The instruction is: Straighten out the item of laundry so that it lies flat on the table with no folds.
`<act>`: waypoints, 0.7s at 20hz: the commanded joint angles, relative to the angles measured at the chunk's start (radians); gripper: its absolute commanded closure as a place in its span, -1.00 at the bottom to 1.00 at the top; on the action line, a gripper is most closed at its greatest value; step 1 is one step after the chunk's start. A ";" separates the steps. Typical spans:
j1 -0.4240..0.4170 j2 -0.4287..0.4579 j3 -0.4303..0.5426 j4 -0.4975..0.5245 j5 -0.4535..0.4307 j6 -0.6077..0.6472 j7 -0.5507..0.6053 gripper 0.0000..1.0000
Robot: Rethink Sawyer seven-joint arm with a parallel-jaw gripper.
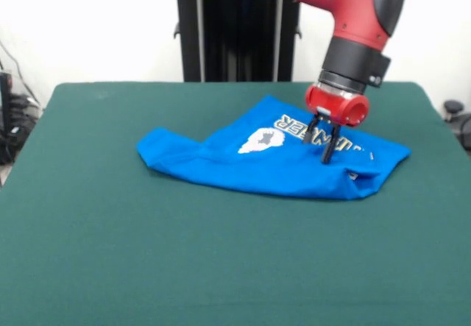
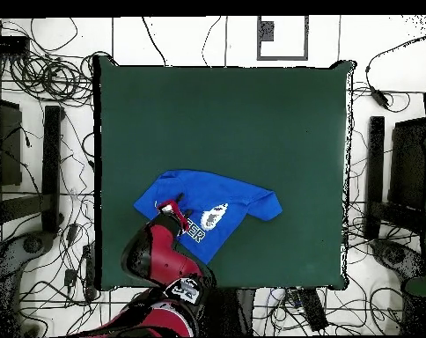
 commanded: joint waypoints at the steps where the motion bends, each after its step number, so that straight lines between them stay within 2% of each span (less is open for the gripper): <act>1: -0.019 0.009 0.070 -0.068 0.020 0.069 0.141 -1.00; 7: -0.020 -0.047 0.050 -0.070 0.040 0.169 0.085 -1.00; 14: -0.005 -0.050 0.034 -0.063 0.033 0.169 0.087 -1.00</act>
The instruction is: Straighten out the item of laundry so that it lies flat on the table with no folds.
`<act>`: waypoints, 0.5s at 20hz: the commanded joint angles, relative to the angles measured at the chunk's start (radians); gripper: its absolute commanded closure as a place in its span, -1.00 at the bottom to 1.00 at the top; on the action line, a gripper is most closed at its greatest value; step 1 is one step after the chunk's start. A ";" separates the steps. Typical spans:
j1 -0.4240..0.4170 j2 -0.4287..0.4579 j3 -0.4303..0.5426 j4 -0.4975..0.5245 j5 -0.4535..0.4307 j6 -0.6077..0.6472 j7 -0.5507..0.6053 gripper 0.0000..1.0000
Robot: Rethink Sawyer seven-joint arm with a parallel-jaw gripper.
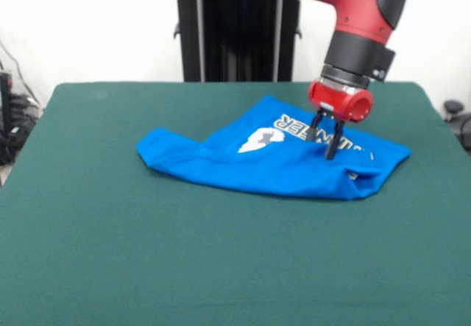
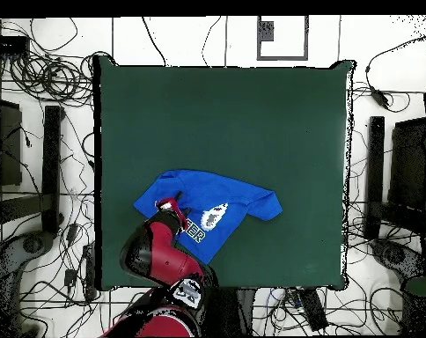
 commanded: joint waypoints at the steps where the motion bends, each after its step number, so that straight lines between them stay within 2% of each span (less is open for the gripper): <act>1: 0.003 -0.005 0.030 -0.065 0.034 0.110 0.083 -1.00; 10: -0.026 -0.019 0.039 -0.061 0.001 0.114 0.083 -1.00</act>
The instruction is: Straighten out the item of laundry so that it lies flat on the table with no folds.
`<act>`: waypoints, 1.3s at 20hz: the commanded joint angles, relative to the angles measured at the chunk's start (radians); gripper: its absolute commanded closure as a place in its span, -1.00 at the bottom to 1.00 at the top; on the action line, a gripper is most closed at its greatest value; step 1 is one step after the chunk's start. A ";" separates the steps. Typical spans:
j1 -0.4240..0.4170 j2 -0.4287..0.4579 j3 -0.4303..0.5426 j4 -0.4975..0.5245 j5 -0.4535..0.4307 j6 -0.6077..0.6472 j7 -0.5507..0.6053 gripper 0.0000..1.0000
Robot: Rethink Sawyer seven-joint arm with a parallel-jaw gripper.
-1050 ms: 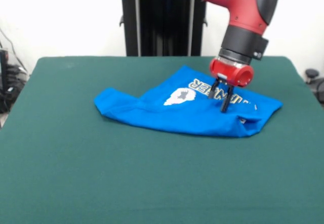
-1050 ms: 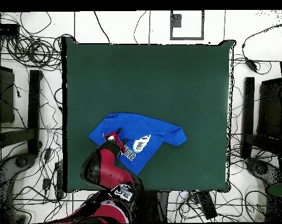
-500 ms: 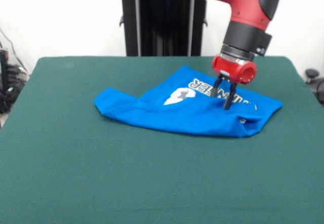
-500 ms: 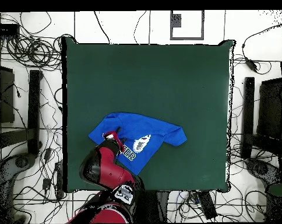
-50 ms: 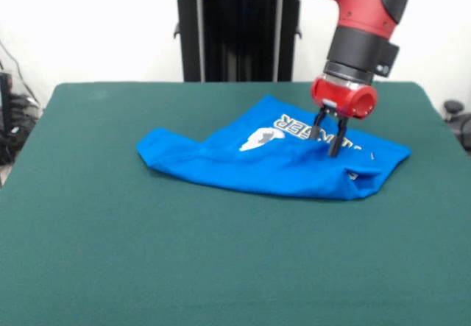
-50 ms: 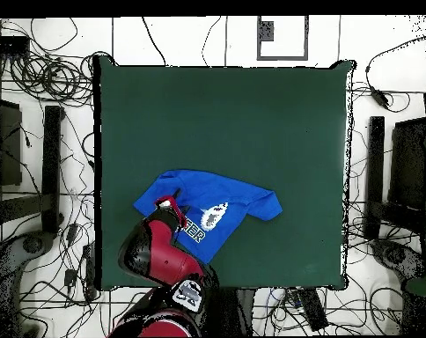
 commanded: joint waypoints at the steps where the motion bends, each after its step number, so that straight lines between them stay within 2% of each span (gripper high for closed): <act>1: -0.017 0.011 0.038 -0.061 0.007 0.106 0.082 -1.00; 5: 0.002 0.022 0.035 -0.068 0.032 0.113 0.078 -1.00; 13: -0.003 0.028 0.034 -0.070 0.029 0.114 0.075 -1.00; 17: 0.026 0.033 0.019 -0.068 0.068 0.111 0.079 -1.00; 18: 0.026 0.033 0.020 -0.067 0.069 0.112 0.085 1.00; 26: 0.036 0.038 0.008 -0.083 0.069 0.119 0.064 1.00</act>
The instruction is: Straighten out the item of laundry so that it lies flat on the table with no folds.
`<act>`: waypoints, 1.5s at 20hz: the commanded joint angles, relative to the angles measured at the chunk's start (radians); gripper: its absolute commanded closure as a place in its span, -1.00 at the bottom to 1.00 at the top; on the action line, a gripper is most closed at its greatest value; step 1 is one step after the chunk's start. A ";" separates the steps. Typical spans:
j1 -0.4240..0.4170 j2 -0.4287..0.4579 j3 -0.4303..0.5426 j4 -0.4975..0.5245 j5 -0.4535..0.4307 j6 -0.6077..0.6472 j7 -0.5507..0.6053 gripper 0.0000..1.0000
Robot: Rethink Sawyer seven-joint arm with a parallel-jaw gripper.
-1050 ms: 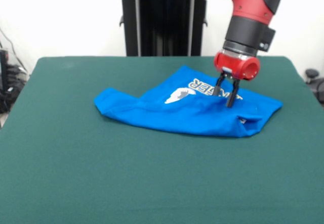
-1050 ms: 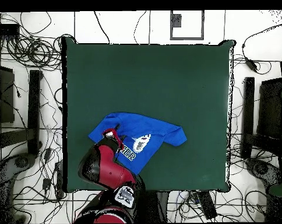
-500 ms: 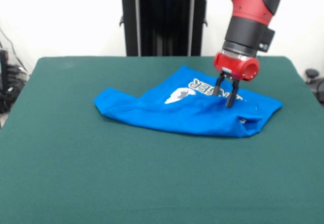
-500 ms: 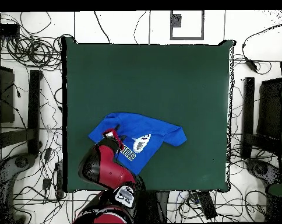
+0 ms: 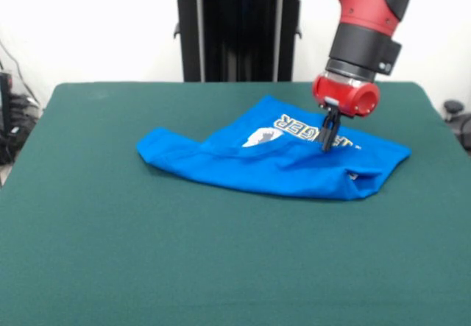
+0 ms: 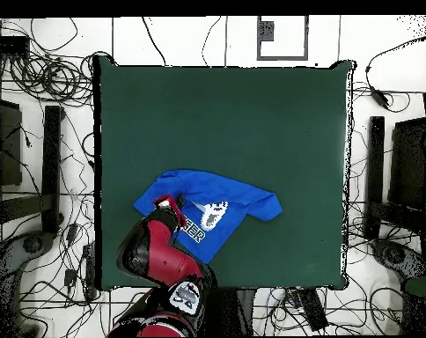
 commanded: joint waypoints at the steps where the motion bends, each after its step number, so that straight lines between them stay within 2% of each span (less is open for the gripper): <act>1: 0.018 0.036 0.018 -0.080 0.065 0.120 0.065 1.00; 13: 0.015 0.016 -0.002 -0.089 0.061 0.171 0.057 1.00; 17: -0.012 -0.020 -0.007 -0.096 0.033 0.250 0.035 1.00; 22: 0.014 -0.055 -0.052 -0.106 0.038 0.345 0.027 1.00; 30: 0.023 -0.109 -0.114 -0.152 -0.005 0.521 0.028 1.00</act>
